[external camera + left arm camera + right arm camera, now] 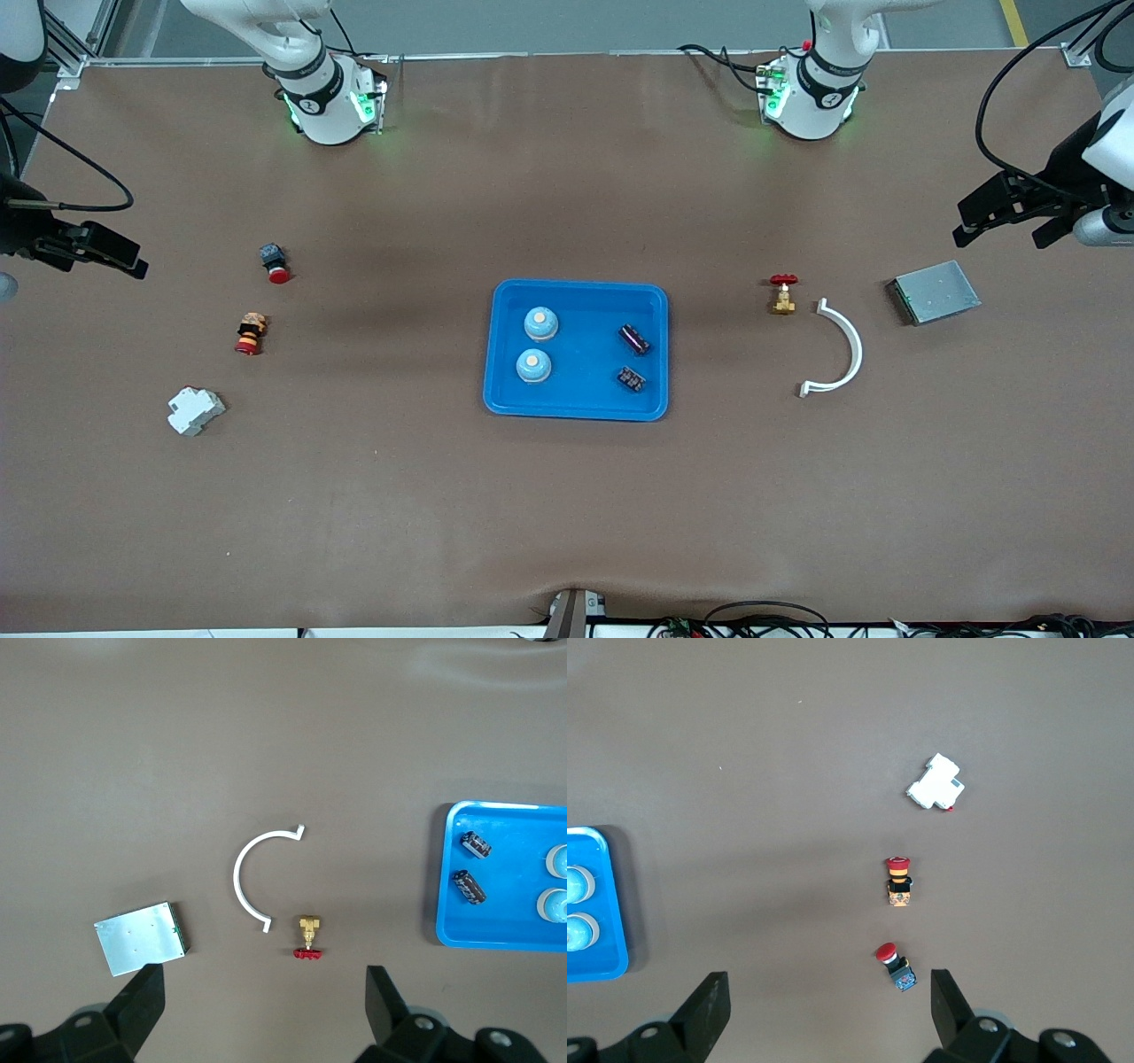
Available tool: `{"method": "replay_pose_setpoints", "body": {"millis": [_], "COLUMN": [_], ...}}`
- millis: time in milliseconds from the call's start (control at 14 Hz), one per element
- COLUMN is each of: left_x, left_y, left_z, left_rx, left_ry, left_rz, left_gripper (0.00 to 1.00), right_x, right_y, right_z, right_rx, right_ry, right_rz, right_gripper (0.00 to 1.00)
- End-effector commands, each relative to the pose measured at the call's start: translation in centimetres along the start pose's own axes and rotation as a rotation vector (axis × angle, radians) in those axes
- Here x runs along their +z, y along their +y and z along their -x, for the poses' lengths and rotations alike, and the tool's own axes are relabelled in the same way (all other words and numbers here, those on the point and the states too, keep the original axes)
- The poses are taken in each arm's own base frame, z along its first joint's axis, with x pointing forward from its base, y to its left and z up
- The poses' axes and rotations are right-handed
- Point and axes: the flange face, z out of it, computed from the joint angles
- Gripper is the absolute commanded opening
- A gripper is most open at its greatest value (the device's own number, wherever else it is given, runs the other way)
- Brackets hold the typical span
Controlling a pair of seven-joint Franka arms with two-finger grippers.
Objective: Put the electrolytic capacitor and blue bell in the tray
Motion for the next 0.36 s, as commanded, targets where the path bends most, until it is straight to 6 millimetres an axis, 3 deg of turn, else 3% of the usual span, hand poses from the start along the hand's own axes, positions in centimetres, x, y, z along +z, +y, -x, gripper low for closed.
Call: {"method": "replay_pose_setpoints", "body": {"millis": [0,286], "left_x": [0.0,0.01], "left_y": [0.17,0.08], "left_z": [-0.09,-0.14], "left_rx": [0.002,0.0], "left_ry": [-0.008,-0.008], "left_rz": [-0.02,-0.02], "left_gripper": [1.0,1.0], "right_x": [-0.42,-0.4], "right_y": [0.21,0.59], "right_z": [0.96,1.03], "right_rx": [0.016,0.025], "right_ry": [0.005,-0.001], "right_rz": [-0.01,-0.024], "right_gripper": [1.0,1.0]}}
